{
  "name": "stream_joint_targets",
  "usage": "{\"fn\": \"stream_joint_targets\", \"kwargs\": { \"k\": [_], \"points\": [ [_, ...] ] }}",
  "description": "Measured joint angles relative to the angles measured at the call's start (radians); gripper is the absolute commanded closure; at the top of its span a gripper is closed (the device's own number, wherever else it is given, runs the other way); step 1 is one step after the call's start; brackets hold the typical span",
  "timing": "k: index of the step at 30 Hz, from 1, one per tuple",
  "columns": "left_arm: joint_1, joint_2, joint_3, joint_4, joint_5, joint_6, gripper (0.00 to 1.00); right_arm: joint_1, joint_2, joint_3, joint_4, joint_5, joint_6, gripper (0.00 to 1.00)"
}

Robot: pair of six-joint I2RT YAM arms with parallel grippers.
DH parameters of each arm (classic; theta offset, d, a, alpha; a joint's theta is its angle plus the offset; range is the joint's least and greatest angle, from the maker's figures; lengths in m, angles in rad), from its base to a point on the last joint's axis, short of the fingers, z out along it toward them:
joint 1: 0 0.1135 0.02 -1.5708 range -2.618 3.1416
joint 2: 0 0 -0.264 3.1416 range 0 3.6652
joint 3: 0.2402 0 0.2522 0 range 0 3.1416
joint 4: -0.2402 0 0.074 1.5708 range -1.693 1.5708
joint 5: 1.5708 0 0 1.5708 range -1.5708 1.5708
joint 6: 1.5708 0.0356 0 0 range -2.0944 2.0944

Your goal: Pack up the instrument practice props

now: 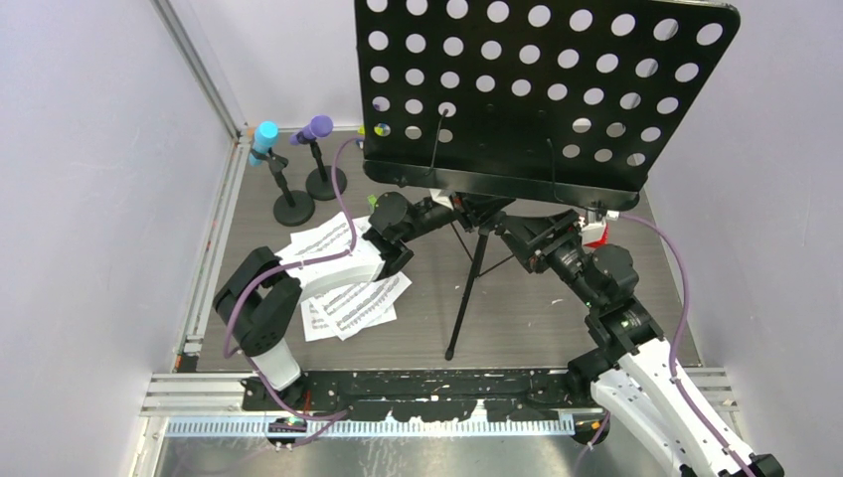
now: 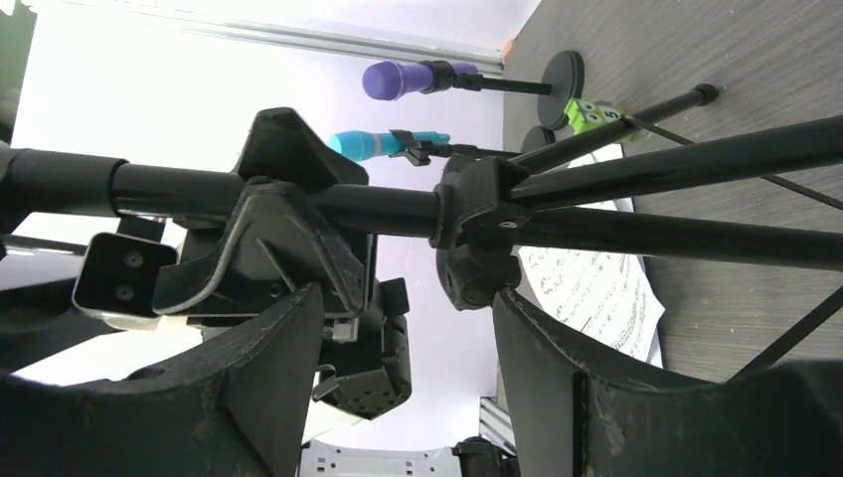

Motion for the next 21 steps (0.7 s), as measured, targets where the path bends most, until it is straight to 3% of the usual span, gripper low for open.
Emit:
{"fn": "stream_joint_targets", "kwargs": {
  "k": [12,21],
  "points": [
    [0.000,0.000,0.000,0.003,0.004,-0.003,1.00,0.000,-0.052,-0.031,-0.064,0.024,0.021,0.41],
    [0.000,0.000,-0.004,0.012,0.011,-0.008,1.00,0.000,0.030,-0.037,-0.048,0.024,0.036,0.45]
  ]
}}
